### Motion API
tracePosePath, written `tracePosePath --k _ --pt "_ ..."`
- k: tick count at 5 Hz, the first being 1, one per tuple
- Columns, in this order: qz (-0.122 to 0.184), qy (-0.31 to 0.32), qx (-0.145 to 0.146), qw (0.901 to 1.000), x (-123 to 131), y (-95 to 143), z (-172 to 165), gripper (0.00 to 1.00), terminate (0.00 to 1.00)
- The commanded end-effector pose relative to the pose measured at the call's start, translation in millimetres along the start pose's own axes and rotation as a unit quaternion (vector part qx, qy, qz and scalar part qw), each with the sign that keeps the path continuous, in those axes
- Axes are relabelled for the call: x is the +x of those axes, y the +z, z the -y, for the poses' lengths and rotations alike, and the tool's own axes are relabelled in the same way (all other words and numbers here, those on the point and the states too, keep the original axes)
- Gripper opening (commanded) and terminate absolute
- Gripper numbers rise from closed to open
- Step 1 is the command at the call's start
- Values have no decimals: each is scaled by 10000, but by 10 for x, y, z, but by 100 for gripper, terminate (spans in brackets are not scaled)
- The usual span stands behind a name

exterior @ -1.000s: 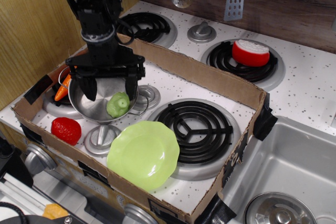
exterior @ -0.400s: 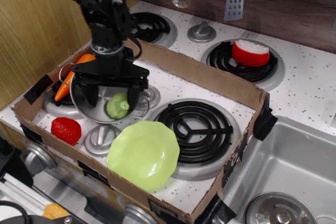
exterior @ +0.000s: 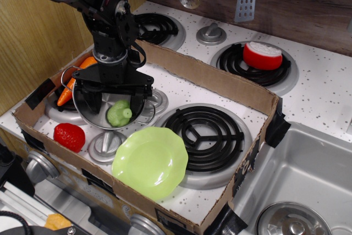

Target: Take broccoli out of pan

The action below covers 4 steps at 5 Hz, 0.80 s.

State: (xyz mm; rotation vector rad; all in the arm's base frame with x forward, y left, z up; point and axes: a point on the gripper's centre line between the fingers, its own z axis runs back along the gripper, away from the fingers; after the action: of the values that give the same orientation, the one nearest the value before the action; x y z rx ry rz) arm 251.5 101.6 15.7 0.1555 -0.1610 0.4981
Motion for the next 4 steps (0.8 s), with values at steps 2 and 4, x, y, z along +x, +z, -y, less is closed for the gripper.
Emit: tracePosePath --k 2,4 --pt "-187 209 -63 9996 -13 39 -68 0 0" --pt "-274 147 -203 9993 90 235 -127 0 0"
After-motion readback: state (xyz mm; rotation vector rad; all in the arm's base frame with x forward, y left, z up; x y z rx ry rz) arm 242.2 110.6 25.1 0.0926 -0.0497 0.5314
